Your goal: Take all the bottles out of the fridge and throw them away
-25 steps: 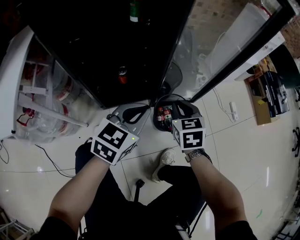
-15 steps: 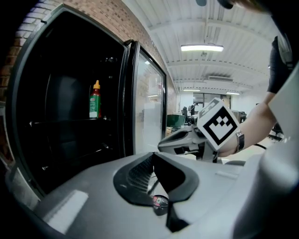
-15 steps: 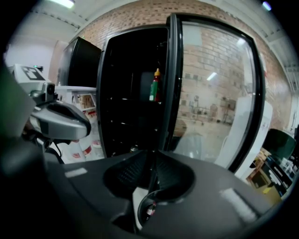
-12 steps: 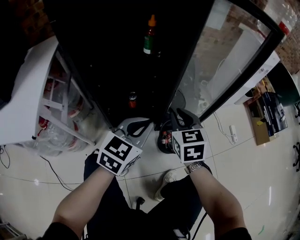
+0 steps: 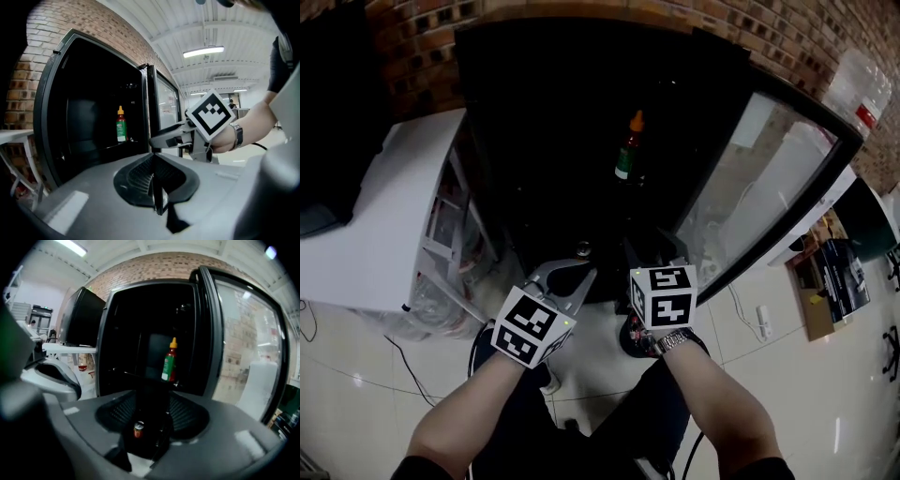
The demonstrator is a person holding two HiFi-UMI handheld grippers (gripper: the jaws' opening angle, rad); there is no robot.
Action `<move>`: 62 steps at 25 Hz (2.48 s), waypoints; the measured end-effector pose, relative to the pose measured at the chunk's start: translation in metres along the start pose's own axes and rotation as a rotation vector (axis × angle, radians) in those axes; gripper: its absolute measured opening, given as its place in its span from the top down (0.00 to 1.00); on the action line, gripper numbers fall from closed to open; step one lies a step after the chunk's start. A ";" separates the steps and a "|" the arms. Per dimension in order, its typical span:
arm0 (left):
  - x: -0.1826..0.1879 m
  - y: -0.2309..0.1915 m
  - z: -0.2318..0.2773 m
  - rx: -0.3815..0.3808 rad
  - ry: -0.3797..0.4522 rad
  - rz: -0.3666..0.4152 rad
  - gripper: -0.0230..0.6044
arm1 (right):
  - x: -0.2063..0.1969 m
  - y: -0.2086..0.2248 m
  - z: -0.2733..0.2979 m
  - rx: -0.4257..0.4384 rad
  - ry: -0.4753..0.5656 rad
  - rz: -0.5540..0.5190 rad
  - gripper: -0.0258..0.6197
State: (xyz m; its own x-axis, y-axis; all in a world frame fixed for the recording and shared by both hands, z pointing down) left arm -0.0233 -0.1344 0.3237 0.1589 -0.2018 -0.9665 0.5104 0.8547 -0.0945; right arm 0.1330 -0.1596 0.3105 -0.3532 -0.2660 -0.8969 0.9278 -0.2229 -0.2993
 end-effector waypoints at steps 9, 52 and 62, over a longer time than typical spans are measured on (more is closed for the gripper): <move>0.018 -0.034 0.000 0.005 0.042 0.003 0.96 | 0.045 0.013 0.053 -0.114 0.009 0.123 0.57; 0.030 -0.101 0.056 -0.119 0.024 -0.008 0.96 | 0.068 0.059 0.176 -0.247 -0.081 0.132 0.57; 0.041 -0.070 0.035 -0.087 0.030 0.039 0.96 | 0.083 0.035 0.114 -0.161 0.002 0.095 0.57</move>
State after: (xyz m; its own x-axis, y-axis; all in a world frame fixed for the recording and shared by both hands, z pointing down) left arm -0.0229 -0.2190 0.2990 0.1517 -0.1539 -0.9764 0.4290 0.9002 -0.0753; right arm 0.1225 -0.2968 0.2632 -0.2627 -0.2765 -0.9244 0.9644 -0.0437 -0.2610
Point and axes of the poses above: the fingertips, and each gripper's own axes: z forward along the fingers, y to its right, x out of its top, the point moved 7 cm from there along -z, backward along the fingers, and after that the axes turned 9 degrees about -z, right-handed, at the moved point
